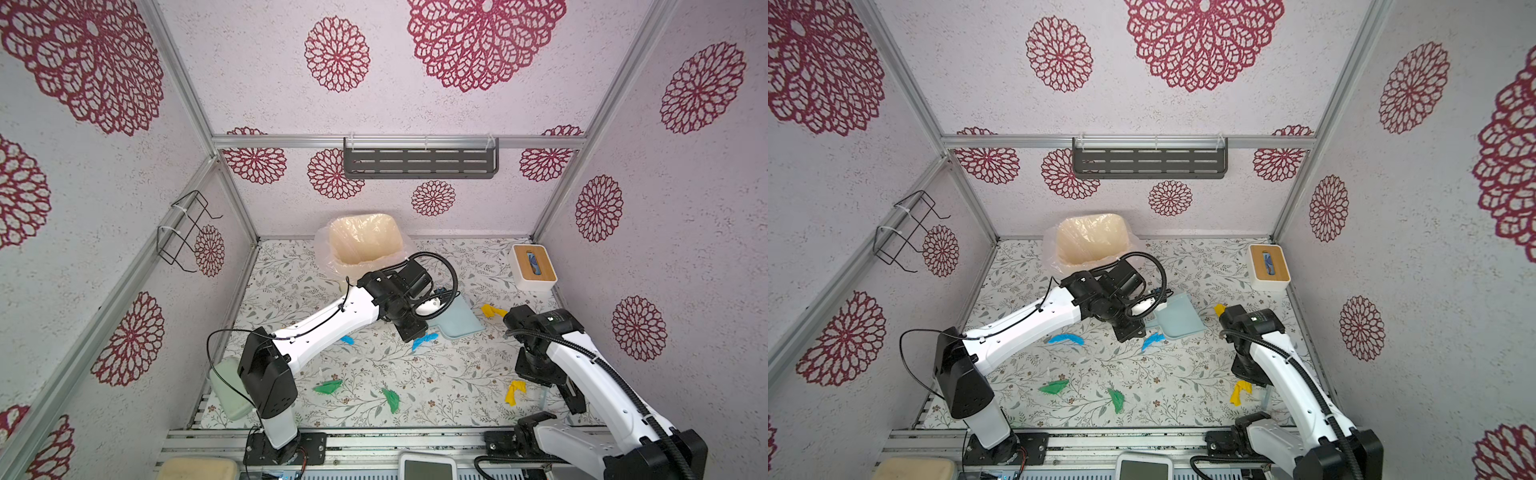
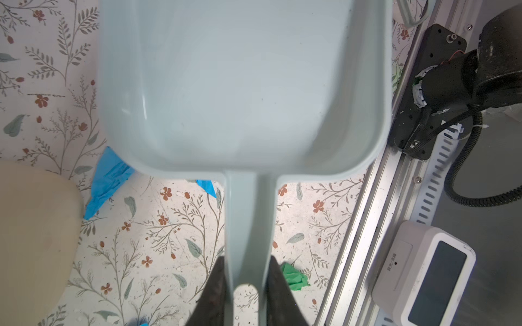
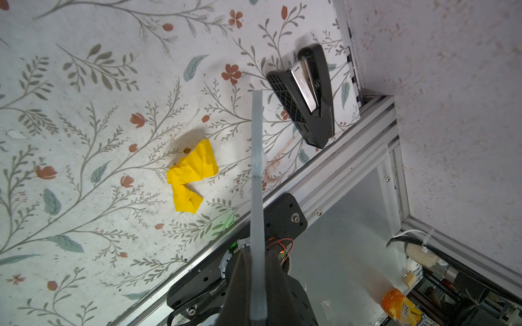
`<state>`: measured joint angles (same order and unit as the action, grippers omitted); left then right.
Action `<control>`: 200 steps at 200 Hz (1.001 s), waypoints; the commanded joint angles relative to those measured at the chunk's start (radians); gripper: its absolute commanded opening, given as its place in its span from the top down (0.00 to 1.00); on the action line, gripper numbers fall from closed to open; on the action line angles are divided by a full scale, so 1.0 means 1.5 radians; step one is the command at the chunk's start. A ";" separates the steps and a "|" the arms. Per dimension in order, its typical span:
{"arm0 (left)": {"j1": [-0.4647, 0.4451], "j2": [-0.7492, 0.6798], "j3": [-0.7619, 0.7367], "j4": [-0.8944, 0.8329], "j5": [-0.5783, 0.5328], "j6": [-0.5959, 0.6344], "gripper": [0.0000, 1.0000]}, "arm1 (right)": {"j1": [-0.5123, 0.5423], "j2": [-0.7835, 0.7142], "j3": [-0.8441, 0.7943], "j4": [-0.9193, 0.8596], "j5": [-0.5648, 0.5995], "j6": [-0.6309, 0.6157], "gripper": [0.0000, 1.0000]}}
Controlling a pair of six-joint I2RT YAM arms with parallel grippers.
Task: Sweep away the paper scraps from the table
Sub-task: 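Lower the dustpan near the yellow scrap with the left while the right brings the brush, then sweep the yellow paper scrap into the dustpan with the right gripper's brush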
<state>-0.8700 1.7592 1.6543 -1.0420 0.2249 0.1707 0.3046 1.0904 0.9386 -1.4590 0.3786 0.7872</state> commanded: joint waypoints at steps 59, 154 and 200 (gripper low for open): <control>0.009 0.018 -0.018 -0.009 0.033 0.015 1.00 | 0.046 0.022 0.044 -0.022 -0.110 0.012 1.00; 0.009 0.003 -0.080 -0.023 0.030 0.004 1.00 | 0.129 0.088 0.155 -0.020 -0.131 0.054 1.00; -0.013 0.002 -0.102 -0.035 0.020 -0.005 1.00 | 0.086 0.023 0.080 -0.037 -0.083 0.040 1.00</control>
<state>-0.8734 1.7714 1.5219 -1.0801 0.2535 0.1711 0.4599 1.1763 1.0954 -1.4567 0.1658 0.8242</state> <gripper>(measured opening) 0.217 0.086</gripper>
